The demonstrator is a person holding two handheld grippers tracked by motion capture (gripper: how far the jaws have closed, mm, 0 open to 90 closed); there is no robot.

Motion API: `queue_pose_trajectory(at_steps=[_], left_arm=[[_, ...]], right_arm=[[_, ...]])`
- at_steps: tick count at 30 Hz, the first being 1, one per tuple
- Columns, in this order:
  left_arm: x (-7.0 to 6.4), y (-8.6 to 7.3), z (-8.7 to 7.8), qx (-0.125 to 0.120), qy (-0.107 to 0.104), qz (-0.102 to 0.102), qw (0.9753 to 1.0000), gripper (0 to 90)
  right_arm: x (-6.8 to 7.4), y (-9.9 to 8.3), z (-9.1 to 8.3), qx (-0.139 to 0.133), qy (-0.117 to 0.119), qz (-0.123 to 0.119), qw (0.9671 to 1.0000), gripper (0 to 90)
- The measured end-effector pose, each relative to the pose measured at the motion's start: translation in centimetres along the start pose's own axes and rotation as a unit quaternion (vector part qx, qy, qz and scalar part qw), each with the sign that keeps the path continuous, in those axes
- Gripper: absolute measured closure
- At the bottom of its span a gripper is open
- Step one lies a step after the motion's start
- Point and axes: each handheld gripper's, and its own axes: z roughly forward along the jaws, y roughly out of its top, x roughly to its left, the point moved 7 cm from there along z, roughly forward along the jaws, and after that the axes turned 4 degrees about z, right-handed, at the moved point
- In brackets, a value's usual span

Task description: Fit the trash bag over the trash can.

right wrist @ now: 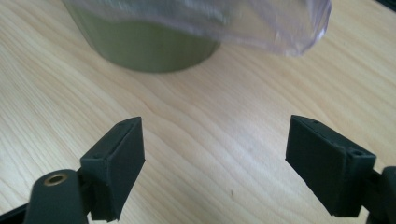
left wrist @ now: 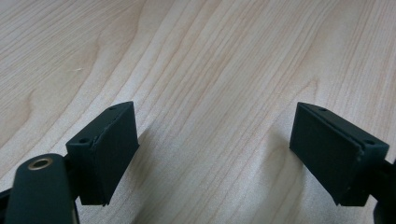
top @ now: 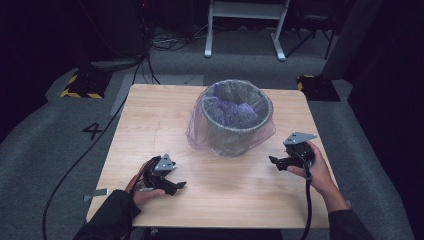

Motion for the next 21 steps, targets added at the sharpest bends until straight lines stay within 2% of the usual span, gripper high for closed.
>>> queue_pose_trajectory(at_steps=[7,11,19,21], left_arm=[[0.0,0.0,0.0,0.000,0.000,0.000,1.0000,14.9],[0.0,0.0,0.0,0.000,0.000,0.000,1.0000,14.9],[0.0,0.0,0.0,0.000,0.000,0.000,1.0000,14.9],[0.0,0.0,0.0,0.000,0.000,0.000,1.0000,14.9]], right_arm=[[0.0,-1.4,0.4,0.017,-0.015,-0.010,0.9997,19.5],[0.2,-2.1,0.6,0.029,-0.030,-0.030,0.9987,19.1],[1.0,-3.7,0.8,0.045,-0.038,-0.049,0.9970,18.8],[1.1,-4.1,0.8,0.046,-0.035,-0.047,0.9972,18.6]])
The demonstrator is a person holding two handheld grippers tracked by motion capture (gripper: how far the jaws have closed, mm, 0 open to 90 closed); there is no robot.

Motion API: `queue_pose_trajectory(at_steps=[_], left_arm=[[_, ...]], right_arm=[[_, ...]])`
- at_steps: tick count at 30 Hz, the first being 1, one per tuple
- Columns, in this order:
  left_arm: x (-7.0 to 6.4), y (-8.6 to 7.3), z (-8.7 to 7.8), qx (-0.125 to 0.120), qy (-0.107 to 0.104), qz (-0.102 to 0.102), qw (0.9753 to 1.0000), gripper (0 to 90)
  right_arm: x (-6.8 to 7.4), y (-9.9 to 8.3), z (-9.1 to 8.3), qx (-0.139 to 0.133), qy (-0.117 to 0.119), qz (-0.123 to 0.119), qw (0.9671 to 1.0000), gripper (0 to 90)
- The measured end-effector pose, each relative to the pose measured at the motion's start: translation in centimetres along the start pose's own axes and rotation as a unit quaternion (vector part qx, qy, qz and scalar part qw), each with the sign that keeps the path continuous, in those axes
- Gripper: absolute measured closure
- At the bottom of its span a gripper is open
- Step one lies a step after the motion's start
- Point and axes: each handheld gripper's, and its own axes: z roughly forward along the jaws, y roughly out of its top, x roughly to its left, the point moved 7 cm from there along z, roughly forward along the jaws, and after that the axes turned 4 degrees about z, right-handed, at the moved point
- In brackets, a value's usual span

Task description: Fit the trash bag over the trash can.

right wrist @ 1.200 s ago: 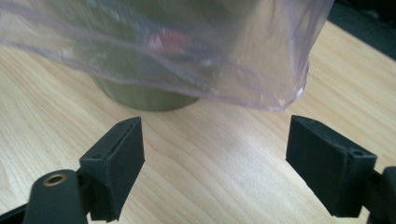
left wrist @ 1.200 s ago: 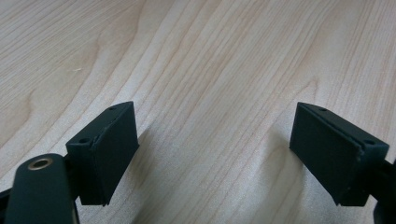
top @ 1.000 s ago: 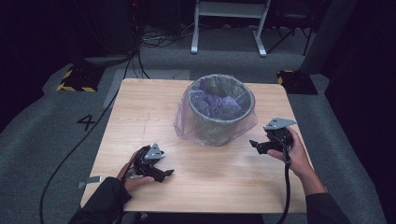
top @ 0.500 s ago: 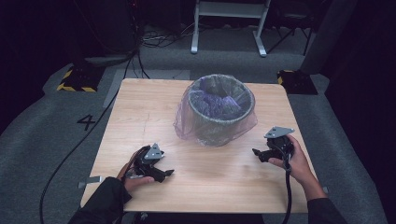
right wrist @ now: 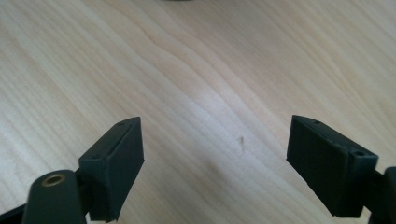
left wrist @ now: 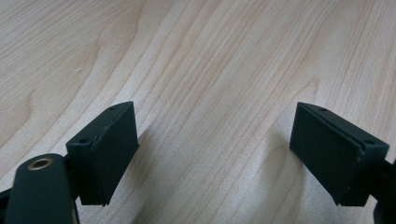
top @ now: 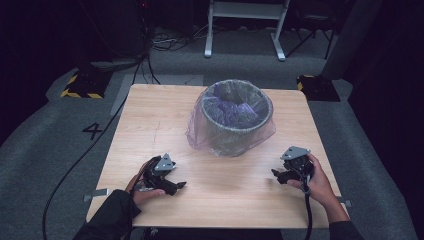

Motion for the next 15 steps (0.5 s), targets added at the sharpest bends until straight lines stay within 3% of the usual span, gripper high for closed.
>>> queue_pose_trajectory(at_steps=[15], left_arm=[[0.0,0.0,0.0,0.000,0.000,0.000,1.0000,14.9]], right_arm=[[0.8,-4.0,-0.3,-0.010,0.019,0.032,0.9993,18.6]])
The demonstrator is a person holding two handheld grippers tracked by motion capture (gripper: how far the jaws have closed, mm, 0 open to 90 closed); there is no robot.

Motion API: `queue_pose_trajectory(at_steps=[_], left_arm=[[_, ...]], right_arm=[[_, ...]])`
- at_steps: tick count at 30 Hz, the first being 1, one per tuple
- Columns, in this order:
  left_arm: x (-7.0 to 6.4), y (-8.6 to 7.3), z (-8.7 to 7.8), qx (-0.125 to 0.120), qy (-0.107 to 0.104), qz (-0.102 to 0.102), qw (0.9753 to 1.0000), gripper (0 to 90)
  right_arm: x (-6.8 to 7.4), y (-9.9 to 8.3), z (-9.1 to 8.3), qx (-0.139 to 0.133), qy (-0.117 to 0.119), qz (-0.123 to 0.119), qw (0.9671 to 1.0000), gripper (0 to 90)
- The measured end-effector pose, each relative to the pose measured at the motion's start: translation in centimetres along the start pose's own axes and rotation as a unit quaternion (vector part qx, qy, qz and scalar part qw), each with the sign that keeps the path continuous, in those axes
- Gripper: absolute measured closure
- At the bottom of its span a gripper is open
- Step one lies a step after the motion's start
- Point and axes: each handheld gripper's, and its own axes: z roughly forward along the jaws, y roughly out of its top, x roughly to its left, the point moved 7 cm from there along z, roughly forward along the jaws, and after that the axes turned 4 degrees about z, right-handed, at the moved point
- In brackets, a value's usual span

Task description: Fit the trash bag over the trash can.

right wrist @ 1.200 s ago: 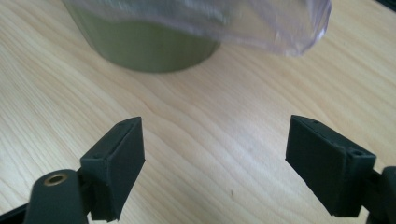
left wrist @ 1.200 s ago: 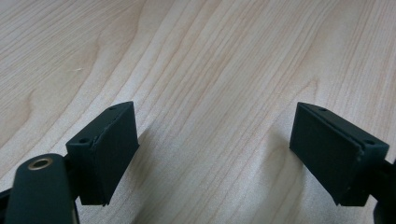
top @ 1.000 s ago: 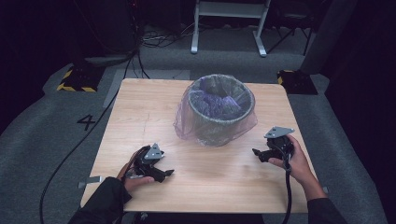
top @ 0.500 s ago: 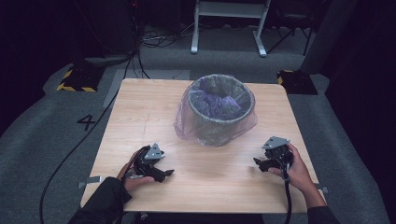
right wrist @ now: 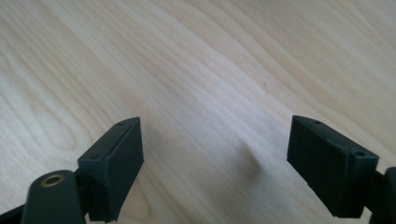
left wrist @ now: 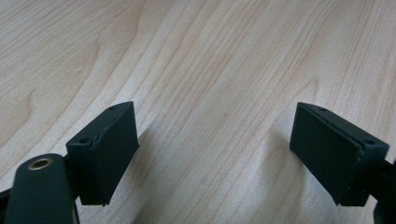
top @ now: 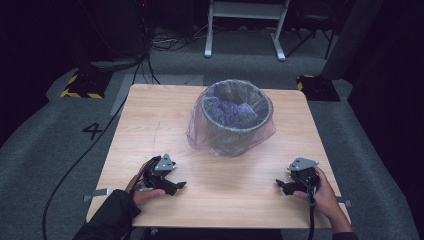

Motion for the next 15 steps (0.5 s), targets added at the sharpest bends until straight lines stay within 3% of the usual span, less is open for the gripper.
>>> queue_pose_trajectory(at_steps=[7,15], left_arm=[[0.0,0.0,0.0,0.000,0.000,0.000,1.0000,14.9],[0.0,0.0,0.0,0.000,0.000,-0.001,1.0000,14.9]], right_arm=[[-0.4,-1.3,-0.5,-0.021,0.009,0.041,0.9989,18.2],[-0.7,-3.0,-1.1,-0.054,0.030,0.086,0.9944,18.1]])
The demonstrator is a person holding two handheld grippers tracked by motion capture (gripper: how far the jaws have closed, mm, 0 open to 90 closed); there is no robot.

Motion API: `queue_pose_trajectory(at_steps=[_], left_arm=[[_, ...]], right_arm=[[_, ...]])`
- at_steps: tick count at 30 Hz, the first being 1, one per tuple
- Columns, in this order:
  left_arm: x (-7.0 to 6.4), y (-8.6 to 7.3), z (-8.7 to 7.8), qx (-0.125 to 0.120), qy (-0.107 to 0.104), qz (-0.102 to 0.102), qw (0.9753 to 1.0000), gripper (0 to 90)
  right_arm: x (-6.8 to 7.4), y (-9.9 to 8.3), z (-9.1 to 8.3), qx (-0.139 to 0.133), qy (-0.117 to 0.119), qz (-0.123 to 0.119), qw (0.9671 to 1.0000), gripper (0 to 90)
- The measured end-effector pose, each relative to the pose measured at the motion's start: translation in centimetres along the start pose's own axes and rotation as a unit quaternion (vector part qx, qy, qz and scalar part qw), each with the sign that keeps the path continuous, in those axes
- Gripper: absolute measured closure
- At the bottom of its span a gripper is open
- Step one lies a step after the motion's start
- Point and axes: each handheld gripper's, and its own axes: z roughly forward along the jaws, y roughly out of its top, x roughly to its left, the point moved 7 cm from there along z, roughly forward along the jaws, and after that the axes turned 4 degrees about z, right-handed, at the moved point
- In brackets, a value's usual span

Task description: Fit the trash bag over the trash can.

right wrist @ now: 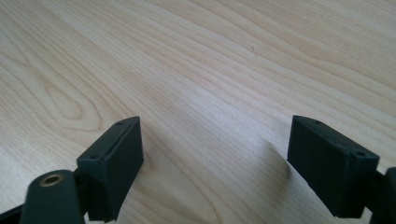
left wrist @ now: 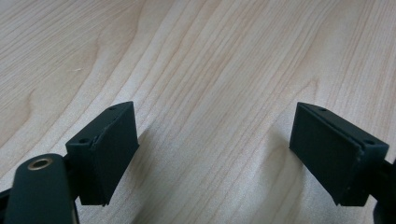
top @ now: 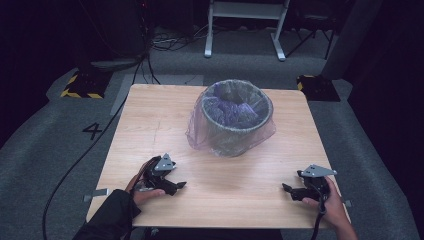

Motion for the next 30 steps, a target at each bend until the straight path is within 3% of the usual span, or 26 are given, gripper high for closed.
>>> queue_pose_trajectory(at_steps=[4,8,30], left_arm=[[0.0,0.0,0.0,0.000,0.000,0.000,1.0000,14.8],[0.0,0.0,0.0,0.000,0.000,0.001,1.0000,14.9],[0.0,0.0,0.0,0.000,0.004,-0.001,1.0000,15.0]], right_arm=[[-0.4,-0.7,-0.3,-0.021,0.005,0.021,0.9995,16.7],[-0.9,-1.3,-0.8,-0.022,-0.003,0.032,0.9993,16.4],[-1.6,-2.1,-1.7,-0.022,-0.014,0.042,0.9988,15.9]])
